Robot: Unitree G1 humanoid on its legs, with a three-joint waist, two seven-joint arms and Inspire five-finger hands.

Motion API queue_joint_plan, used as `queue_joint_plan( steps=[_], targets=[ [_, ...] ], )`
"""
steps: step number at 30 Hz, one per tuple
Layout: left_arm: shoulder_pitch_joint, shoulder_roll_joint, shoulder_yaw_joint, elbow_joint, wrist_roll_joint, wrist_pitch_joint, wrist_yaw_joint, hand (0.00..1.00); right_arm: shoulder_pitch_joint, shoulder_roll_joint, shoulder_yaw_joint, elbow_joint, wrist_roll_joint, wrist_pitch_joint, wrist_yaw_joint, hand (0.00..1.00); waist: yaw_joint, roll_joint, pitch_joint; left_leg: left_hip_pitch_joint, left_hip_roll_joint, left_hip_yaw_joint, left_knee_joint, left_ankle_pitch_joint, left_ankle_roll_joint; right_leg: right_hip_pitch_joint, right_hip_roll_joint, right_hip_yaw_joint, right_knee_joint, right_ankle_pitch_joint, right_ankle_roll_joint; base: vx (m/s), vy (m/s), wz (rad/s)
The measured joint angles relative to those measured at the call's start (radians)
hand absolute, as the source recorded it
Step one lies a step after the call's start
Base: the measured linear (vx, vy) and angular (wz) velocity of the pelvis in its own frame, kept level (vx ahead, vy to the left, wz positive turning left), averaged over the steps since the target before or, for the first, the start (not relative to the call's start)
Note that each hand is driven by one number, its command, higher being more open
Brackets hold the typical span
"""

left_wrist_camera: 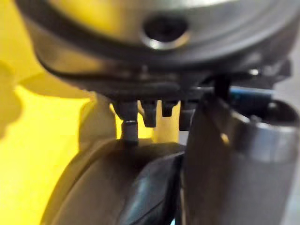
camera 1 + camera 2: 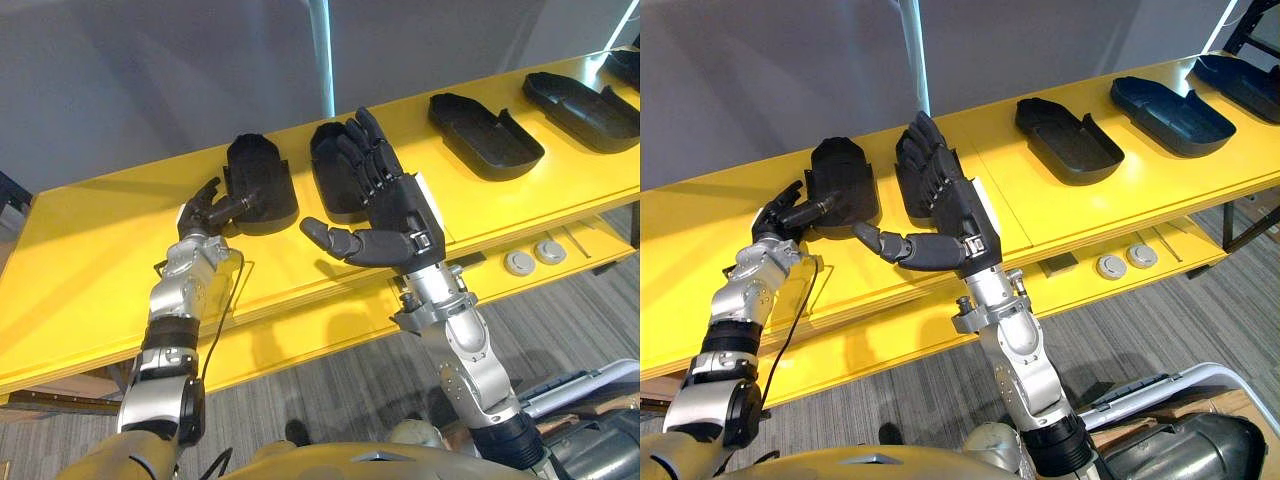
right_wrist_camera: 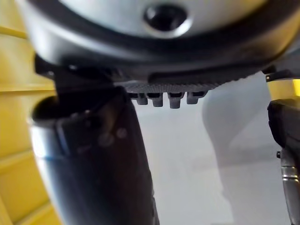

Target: Walk over and take three plastic housings, then place them on the shelf

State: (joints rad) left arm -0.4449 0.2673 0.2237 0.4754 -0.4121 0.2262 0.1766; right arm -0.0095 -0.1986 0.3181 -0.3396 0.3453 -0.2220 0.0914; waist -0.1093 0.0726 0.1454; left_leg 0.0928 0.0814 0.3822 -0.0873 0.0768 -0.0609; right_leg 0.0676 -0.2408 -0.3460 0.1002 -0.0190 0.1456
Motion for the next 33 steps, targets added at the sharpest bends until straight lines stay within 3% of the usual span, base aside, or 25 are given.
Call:
queue_joint_plan(
  steps=[2, 6, 11, 14, 18, 21, 24, 25, 26, 33],
  targets=[
    [0.033, 0.000, 0.000, -0.031, 0.078, -0.007, 0.041, 1.00, 0.001, 0.002, 0.000, 0.000, -0.024, 0.000, -0.015, 1.00, 0.003, 0.000, 0.000, 0.001, 0.000, -0.009, 0.000, 0.003, 0.001, 0.009, 0.000, -0.010, -0.004, 0.000, 0.000, 0.00, 0.008, 0.13],
    [0.096, -0.001, -0.003, -0.137, 0.185, -0.003, 0.043, 1.00, 0.009, 0.006, 0.001, 0.000, -0.025, 0.000, -0.028, 1.00, 0.012, -0.001, -0.001, -0.001, 0.001, -0.021, -0.001, 0.007, 0.001, 0.021, 0.004, -0.022, -0.018, 0.007, -0.004, -0.01, 0.007, 0.08],
    [0.142, 0.001, -0.002, -0.446, 0.226, -0.012, 0.052, 1.00, 0.062, 0.022, -0.004, 0.000, -0.026, -0.002, -0.038, 1.00, 0.042, -0.009, -0.008, -0.003, 0.002, -0.026, -0.001, 0.011, 0.001, 0.030, 0.005, -0.037, -0.021, 0.011, -0.010, 0.00, 0.008, 0.07],
    [0.145, 0.001, -0.010, -0.624, 0.203, -0.082, 0.043, 1.00, 0.088, 0.059, -0.004, 0.000, -0.033, -0.002, -0.042, 1.00, 0.052, -0.016, -0.021, 0.000, 0.001, -0.027, -0.001, 0.010, 0.001, 0.040, 0.005, -0.041, -0.035, 0.016, -0.009, 0.00, 0.000, 0.00],
    [0.195, -0.006, -0.075, -0.861, 0.010, -0.235, -0.022, 1.00, 0.113, 0.094, -0.005, 0.000, -0.085, -0.002, -0.063, 1.00, 0.052, -0.028, -0.066, 0.005, 0.000, -0.025, -0.001, 0.004, 0.000, 0.055, 0.005, -0.044, -0.049, 0.018, -0.006, 0.02, 0.009, 0.00],
    [0.251, -0.068, -0.121, -0.921, -0.068, -0.317, -0.064, 1.00, 0.117, 0.094, -0.011, 0.000, -0.114, -0.003, -0.073, 1.00, 0.052, -0.020, -0.095, 0.006, 0.002, -0.022, -0.001, 0.001, -0.003, 0.056, 0.008, -0.043, -0.052, 0.020, -0.006, 0.00, 0.004, -0.01],
    [0.312, -0.116, -0.123, -0.920, -0.065, -0.355, -0.053, 1.00, 0.117, 0.094, -0.018, 0.000, -0.134, -0.002, -0.091, 1.00, 0.052, -0.014, -0.100, 0.011, 0.007, -0.017, -0.001, -0.001, -0.006, 0.056, 0.013, -0.037, -0.052, 0.020, -0.006, -0.01, 0.005, -0.07],
    [0.359, -0.130, -0.119, -0.920, -0.064, -0.365, -0.047, 1.00, 0.119, 0.094, -0.025, 0.000, -0.134, 0.002, -0.096, 1.00, 0.054, -0.014, -0.100, 0.015, 0.011, -0.011, -0.002, -0.001, -0.010, 0.056, 0.017, -0.037, -0.052, 0.019, -0.006, -0.01, -0.002, -0.08],
    [0.639, -0.234, 0.001, -0.916, -0.045, -0.512, -0.086, 1.00, 0.174, 0.125, -0.215, 0.054, -0.141, 0.002, -0.126, 1.00, 0.081, -0.077, -0.105, -0.005, 0.017, -0.034, -0.001, 0.013, -0.011, 0.055, 0.034, -0.058, -0.071, 0.021, -0.014, -0.01, -0.002, -0.06],
    [0.650, -0.235, 0.000, -0.916, -0.050, -0.512, -0.106, 1.00, 0.174, 0.124, -0.215, 0.054, -0.141, 0.001, -0.125, 1.00, 0.082, -0.078, -0.097, -0.006, 0.016, -0.041, 0.001, 0.014, -0.010, 0.056, 0.033, -0.060, -0.068, 0.021, -0.014, 0.00, 0.000, 0.02]
  ],
)
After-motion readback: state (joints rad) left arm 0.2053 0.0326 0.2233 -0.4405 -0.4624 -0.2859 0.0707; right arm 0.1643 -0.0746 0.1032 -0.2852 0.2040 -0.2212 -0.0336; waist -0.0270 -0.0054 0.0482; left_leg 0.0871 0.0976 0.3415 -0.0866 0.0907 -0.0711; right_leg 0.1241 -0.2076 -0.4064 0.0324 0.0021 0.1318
